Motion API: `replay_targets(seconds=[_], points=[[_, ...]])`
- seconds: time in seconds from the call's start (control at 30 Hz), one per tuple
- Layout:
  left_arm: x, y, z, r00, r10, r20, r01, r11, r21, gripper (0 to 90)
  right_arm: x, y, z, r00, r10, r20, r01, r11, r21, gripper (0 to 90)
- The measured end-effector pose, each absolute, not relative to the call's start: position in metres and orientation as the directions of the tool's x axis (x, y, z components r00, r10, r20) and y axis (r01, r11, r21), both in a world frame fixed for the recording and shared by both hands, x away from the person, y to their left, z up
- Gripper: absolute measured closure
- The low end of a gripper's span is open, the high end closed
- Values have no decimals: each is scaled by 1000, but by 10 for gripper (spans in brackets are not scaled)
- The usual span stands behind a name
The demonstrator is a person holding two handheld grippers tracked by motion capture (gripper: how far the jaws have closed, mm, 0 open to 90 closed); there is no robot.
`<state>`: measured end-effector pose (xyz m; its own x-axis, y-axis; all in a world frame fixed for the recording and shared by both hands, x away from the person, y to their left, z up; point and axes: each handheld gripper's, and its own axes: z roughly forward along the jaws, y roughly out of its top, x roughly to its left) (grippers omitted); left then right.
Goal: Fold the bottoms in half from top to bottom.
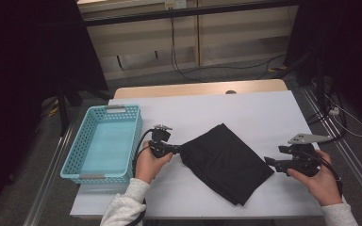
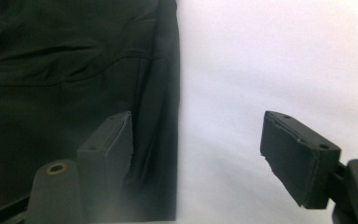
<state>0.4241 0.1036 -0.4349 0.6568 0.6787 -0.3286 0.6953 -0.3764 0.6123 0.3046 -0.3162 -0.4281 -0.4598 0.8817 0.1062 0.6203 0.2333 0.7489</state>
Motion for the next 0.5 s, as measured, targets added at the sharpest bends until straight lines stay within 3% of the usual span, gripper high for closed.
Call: replay_targets(seconds=[0.5], points=[[440, 102, -433, 637, 700, -322, 708, -367, 603, 857, 304, -317, -429, -460, 881, 112, 621, 229, 749, 248]])
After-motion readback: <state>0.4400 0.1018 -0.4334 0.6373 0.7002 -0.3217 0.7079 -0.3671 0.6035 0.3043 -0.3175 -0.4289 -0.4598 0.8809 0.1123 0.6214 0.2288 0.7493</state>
